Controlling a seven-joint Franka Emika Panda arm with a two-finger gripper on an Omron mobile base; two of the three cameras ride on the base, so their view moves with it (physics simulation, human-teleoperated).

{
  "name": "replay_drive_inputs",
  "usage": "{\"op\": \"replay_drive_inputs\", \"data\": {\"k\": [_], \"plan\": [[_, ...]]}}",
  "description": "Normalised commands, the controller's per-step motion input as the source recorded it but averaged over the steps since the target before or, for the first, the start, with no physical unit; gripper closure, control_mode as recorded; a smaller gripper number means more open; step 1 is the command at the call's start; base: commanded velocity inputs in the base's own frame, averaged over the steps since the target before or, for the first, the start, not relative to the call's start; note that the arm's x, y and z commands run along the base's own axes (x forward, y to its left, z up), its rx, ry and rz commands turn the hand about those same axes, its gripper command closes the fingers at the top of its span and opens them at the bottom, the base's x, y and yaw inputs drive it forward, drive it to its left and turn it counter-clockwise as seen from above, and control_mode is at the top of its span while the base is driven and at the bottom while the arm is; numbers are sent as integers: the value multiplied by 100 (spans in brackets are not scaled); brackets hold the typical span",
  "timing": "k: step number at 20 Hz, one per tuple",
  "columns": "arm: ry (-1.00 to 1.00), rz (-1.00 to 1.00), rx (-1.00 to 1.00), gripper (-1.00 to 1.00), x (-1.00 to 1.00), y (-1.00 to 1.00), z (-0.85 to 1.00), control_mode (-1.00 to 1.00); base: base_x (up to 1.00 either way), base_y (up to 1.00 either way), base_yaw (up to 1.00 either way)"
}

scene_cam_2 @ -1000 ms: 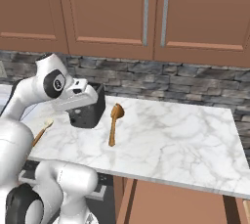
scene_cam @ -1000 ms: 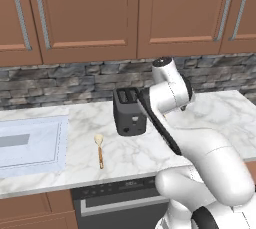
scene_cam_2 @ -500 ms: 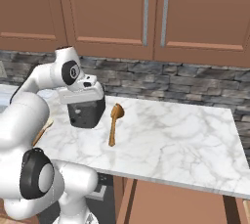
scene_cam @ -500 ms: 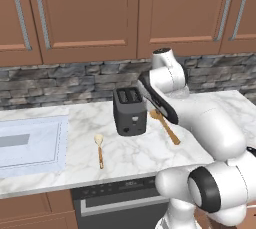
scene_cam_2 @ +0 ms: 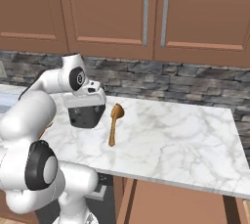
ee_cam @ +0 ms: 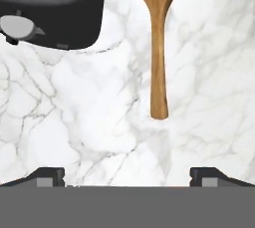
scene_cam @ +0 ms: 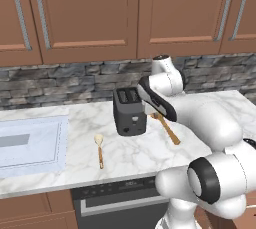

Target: Organize the utensils by type. Pick up the wooden spoons from the counter and place them in the open cabinet. Then pick up the metallic utensils from the counter and place them in the open drawer.

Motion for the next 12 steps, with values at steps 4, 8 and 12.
{"op": "replay_drive_inputs", "data": {"k": [4, 8, 12], "plan": [[0, 0, 0, -100, 33, 0, -34, -100, 0, 0, 0], [0, 0, 1, -100, 39, -3, -34, -100, 0, 0, 0], [0, 0, 5, -100, 33, -6, -32, -100, 0, 0, 0]]}}
